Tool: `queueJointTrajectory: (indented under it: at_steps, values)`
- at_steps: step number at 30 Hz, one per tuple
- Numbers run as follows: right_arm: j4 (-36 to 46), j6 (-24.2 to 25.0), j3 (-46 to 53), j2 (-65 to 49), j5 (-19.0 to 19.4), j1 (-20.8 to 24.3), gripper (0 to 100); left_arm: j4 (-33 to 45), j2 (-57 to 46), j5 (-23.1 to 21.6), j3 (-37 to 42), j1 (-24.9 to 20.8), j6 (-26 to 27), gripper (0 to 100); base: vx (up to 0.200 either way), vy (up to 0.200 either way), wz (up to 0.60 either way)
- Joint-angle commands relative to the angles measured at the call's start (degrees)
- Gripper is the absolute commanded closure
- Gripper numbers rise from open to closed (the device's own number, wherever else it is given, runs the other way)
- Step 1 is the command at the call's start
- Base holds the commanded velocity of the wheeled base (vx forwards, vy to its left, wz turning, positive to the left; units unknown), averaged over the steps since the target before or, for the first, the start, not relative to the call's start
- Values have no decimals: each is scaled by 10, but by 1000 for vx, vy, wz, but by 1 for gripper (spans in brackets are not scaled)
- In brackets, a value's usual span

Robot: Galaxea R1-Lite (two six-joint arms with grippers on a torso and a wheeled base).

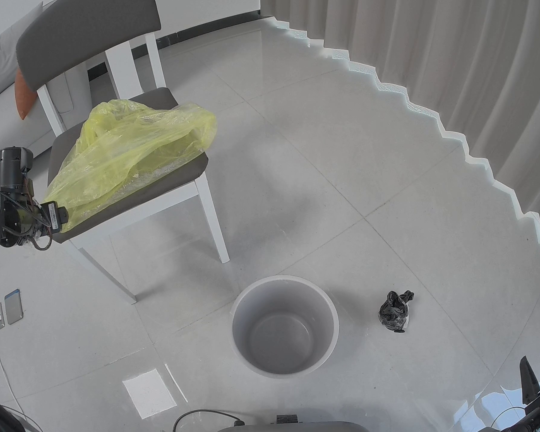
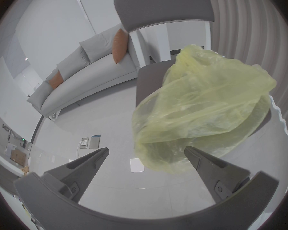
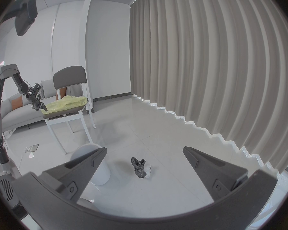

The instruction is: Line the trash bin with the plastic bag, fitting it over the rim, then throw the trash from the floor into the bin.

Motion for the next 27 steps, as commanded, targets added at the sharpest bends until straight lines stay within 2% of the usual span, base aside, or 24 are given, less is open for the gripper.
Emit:
queueJointTrajectory:
  at_steps: [1, 8, 15, 27]
  values:
    - [0, 0, 10, -9, 0, 0, 0, -1, 12, 1, -3, 20, 1, 0, 0, 0, 0]
    - [0, 0, 10, -9, 0, 0, 0, -7, 37, 1, -31, 30, -5, 0, 0, 0, 0]
    - [0, 0, 10, -9, 0, 0, 0, -85, 55, -2, -24, 29, -1, 0, 0, 0, 0]
    - [0, 0, 10, -9, 0, 0, 0, -89, 64, -3, -19, 28, -3, 0, 0, 0, 0]
